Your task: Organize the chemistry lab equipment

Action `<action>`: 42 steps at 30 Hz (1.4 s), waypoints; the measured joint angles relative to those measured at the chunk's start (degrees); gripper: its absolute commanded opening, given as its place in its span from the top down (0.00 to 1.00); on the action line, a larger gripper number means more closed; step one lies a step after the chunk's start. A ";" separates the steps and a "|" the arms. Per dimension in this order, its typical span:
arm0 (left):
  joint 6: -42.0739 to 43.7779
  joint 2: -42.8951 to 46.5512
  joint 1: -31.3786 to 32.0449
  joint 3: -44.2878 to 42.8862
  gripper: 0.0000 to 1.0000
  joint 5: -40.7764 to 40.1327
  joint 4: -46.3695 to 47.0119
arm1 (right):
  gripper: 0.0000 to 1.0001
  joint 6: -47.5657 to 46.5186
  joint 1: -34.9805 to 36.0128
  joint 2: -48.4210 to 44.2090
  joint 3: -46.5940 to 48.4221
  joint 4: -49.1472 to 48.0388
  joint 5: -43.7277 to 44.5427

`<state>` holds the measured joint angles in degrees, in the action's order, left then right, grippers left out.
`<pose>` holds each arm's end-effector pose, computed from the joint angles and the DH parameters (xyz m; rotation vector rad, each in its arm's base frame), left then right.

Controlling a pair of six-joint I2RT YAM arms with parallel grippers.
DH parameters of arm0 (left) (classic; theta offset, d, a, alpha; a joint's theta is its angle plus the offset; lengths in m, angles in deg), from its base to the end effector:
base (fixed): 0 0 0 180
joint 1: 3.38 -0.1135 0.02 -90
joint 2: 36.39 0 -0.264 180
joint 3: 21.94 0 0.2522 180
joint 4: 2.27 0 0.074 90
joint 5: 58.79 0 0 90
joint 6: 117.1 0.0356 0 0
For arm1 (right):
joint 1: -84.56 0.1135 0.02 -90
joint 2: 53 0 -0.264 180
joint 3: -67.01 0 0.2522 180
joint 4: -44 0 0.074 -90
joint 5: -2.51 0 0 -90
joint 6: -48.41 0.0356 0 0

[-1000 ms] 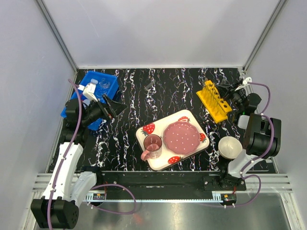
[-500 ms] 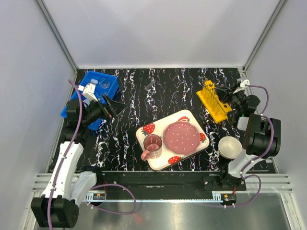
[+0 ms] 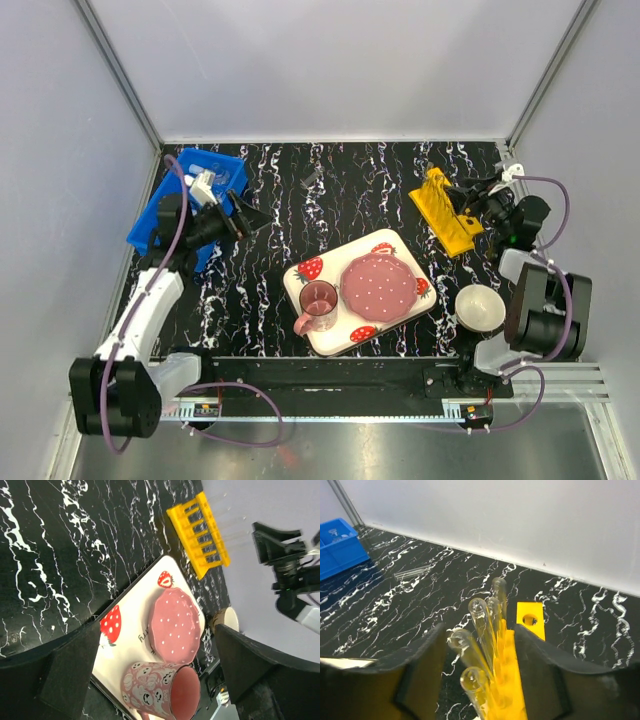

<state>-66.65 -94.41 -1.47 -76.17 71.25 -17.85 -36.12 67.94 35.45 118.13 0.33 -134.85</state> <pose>0.2265 -0.0305 0.2872 -0.1512 1.9889 -1.1425 0.3054 -0.0638 0.2353 -0.3928 1.4601 0.4453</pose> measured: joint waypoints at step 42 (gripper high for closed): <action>37.22 -80.96 20.46 -89.53 0.19 -36.37 -42.56 | 0.09 -25.51 -3.32 -23.15 15.82 84.02 -12.33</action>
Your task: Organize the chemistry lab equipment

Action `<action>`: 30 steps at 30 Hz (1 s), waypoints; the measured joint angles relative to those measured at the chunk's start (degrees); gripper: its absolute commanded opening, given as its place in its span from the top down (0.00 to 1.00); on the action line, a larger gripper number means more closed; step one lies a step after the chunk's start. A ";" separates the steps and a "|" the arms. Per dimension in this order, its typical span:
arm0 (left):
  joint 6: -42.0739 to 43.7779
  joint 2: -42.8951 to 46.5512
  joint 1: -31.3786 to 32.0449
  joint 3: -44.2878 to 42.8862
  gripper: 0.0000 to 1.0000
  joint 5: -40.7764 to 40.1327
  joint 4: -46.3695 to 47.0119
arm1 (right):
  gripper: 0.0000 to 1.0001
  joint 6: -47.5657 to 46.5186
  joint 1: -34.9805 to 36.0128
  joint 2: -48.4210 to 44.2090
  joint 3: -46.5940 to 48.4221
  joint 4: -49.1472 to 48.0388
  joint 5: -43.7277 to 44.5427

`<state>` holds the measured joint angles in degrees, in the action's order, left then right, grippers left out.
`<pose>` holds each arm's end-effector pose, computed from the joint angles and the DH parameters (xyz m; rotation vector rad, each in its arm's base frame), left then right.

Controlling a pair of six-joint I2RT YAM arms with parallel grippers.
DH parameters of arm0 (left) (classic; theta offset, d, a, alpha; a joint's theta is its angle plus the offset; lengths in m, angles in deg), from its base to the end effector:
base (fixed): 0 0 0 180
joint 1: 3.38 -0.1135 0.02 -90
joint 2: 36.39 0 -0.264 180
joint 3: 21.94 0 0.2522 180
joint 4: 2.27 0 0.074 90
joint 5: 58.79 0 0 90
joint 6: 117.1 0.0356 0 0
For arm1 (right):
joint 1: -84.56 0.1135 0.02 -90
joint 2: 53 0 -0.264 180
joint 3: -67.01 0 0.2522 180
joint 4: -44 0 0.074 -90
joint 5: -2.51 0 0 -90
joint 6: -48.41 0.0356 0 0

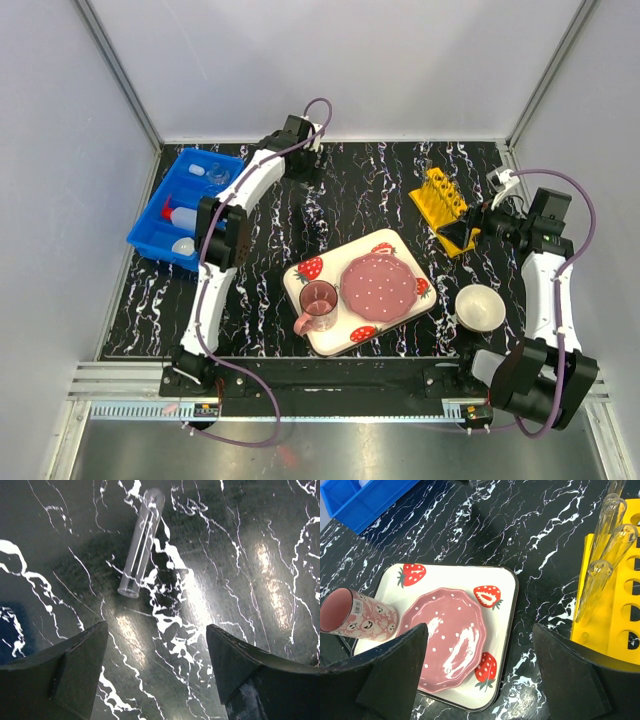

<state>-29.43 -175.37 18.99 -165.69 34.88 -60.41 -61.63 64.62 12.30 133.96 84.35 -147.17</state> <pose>0.4947 -0.2060 0.2198 0.4645 2.4753 -0.2571 0.2300 -0.0508 0.3031 -0.5211 1.8855 0.7071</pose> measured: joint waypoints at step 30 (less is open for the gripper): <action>2.58 -9.20 -1.81 -4.87 0.39 -1.31 7.28 | 0.07 -2.49 -6.03 0.26 -0.76 4.20 -7.21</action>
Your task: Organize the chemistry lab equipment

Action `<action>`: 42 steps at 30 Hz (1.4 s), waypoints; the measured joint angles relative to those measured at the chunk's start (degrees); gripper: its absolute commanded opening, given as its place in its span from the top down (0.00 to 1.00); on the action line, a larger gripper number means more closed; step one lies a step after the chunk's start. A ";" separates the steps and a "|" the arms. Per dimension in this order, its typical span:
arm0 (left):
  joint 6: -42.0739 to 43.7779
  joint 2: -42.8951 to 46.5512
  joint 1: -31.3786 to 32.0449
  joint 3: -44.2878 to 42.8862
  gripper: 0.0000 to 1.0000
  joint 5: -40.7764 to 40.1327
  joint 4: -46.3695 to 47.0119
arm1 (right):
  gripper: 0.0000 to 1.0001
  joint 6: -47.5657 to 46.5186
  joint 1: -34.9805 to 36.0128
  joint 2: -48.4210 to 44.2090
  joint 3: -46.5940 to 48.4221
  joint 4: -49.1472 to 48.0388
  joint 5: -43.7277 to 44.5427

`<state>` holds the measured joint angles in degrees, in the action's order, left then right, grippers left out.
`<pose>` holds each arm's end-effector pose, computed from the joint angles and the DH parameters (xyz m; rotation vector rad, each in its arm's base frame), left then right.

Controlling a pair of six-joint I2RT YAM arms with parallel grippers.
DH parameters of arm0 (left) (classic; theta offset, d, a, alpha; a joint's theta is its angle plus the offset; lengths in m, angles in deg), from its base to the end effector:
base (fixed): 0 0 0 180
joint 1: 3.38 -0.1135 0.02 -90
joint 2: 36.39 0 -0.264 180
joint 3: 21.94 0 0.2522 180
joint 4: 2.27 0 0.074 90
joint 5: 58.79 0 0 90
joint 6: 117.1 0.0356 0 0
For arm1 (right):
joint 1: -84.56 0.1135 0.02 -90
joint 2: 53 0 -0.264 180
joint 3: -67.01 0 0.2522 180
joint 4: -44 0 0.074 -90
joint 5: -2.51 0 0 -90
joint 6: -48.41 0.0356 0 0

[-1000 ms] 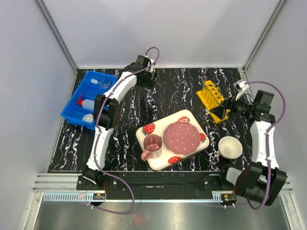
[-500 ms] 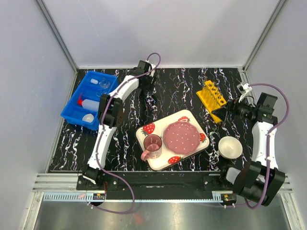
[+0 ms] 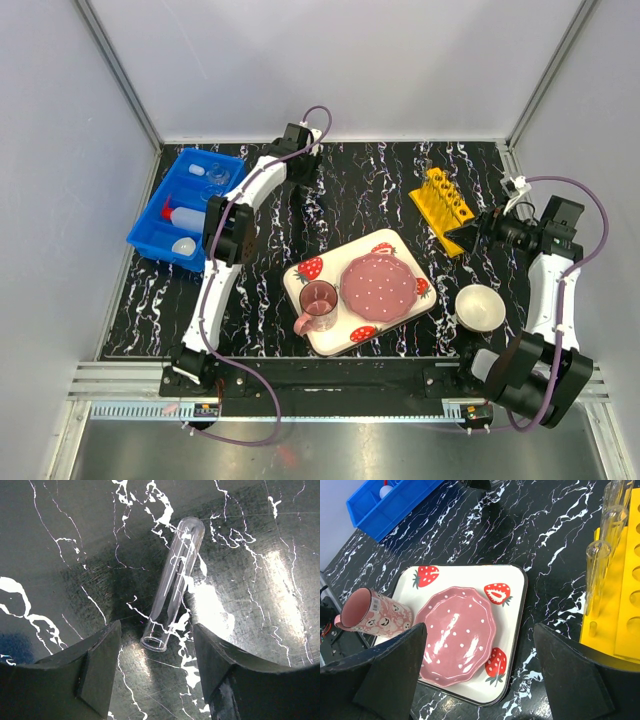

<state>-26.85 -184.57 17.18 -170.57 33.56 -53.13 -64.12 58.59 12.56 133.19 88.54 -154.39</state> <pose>0.5298 -0.2003 0.1702 0.4623 2.4168 -0.2058 0.2178 -0.0697 0.2956 -0.4645 1.8668 0.7920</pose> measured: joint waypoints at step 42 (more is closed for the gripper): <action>-2.56 -0.20 -0.79 0.37 0.55 -0.70 -2.73 | 0.04 0.22 -1.68 -0.70 0.07 2.05 -4.79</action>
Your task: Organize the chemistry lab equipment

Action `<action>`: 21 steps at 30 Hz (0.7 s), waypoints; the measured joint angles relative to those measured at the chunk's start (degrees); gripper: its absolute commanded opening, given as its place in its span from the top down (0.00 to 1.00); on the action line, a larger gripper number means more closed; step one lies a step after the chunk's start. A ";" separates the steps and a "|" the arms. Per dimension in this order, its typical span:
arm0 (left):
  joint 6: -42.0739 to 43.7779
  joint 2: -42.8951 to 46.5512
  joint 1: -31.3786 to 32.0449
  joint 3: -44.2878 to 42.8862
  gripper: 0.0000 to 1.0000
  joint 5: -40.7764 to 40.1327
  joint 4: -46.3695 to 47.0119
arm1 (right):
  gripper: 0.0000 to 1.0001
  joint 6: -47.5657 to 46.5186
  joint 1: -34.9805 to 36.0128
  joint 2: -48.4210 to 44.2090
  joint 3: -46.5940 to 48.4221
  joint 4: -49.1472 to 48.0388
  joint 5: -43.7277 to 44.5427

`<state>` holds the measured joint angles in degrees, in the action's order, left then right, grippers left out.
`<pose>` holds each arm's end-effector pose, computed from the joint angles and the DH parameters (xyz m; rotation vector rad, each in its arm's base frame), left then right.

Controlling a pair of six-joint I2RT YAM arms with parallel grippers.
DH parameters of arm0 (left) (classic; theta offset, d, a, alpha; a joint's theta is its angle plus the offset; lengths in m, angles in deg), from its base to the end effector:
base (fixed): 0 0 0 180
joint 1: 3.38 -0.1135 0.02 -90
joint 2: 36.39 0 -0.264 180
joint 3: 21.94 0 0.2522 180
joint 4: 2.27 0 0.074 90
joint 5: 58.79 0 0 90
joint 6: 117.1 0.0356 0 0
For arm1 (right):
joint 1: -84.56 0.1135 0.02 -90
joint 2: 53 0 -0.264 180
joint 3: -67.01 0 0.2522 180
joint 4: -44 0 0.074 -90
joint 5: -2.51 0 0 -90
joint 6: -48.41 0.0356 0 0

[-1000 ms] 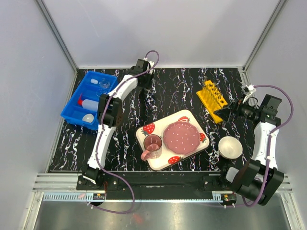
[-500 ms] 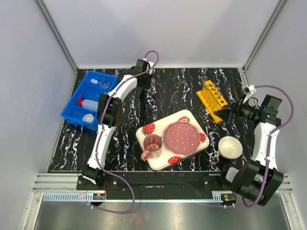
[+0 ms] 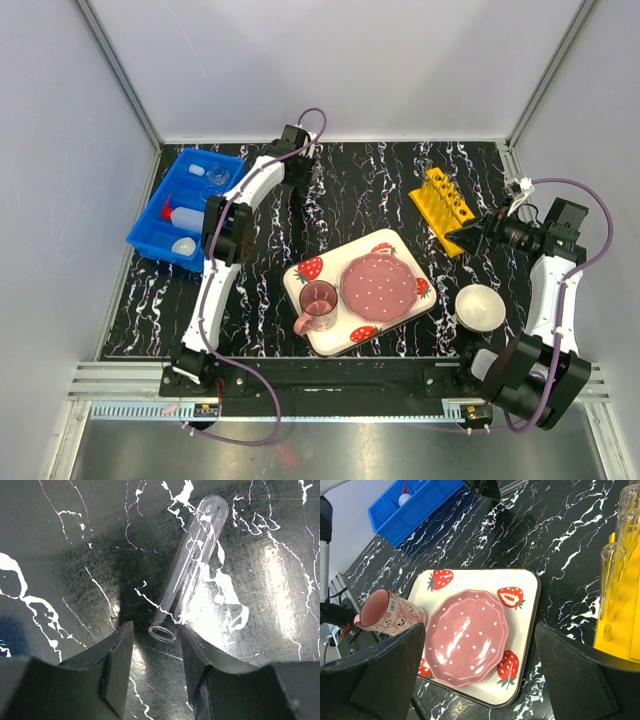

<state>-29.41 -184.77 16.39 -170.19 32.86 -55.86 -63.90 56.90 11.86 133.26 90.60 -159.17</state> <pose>0.5284 -0.1910 0.1630 0.3940 2.4876 -0.1936 0.2105 -0.0722 0.2982 -0.4526 1.8290 0.8680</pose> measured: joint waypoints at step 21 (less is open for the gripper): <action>-3.56 -0.31 0.00 -0.13 0.78 1.16 1.01 | 0.04 0.00 -0.15 0.00 0.00 0.02 -0.02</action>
<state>-32.97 -185.07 16.39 -170.33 34.02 -54.86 -63.90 56.75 11.86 133.26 90.62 -159.19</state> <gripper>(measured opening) 0.292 0.961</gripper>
